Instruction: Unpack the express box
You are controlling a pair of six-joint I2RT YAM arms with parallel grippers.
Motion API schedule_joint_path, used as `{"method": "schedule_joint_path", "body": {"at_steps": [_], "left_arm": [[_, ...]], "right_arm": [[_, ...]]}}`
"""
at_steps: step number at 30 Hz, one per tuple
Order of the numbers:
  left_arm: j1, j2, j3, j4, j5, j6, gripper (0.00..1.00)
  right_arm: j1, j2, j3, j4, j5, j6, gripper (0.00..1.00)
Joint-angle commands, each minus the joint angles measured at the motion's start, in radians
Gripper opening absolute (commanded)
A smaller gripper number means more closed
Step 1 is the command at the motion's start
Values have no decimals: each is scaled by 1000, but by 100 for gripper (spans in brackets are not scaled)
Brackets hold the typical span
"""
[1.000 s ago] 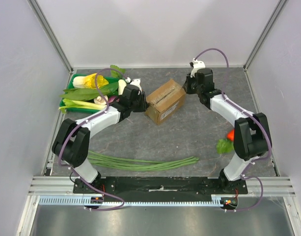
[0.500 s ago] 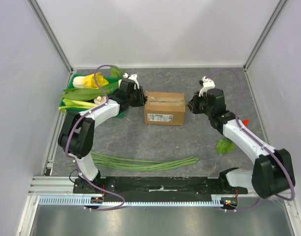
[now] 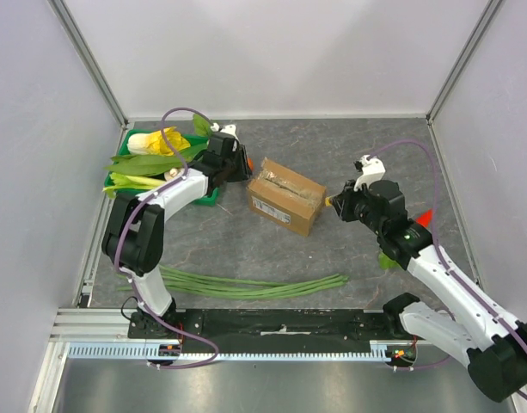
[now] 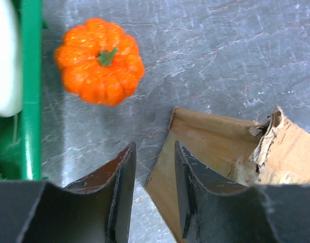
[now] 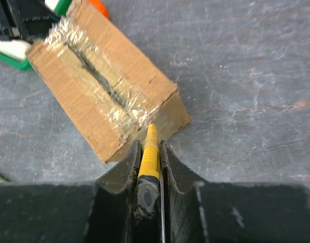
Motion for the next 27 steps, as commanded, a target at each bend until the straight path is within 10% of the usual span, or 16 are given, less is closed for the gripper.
{"method": "schedule_joint_path", "body": {"at_steps": [1, 16, 27], "left_arm": [[12, -106, 23, -52, -78, 8, 44], [14, -309, -132, 77, 310, 28, 62], [5, -257, -192, 92, 287, 35, 67]], "right_arm": [[2, -31, 93, -6, 87, -18, 0], [34, 349, 324, 219, -160, -159, 0], [88, 549, 410, 348, -273, -258, 0]]}}
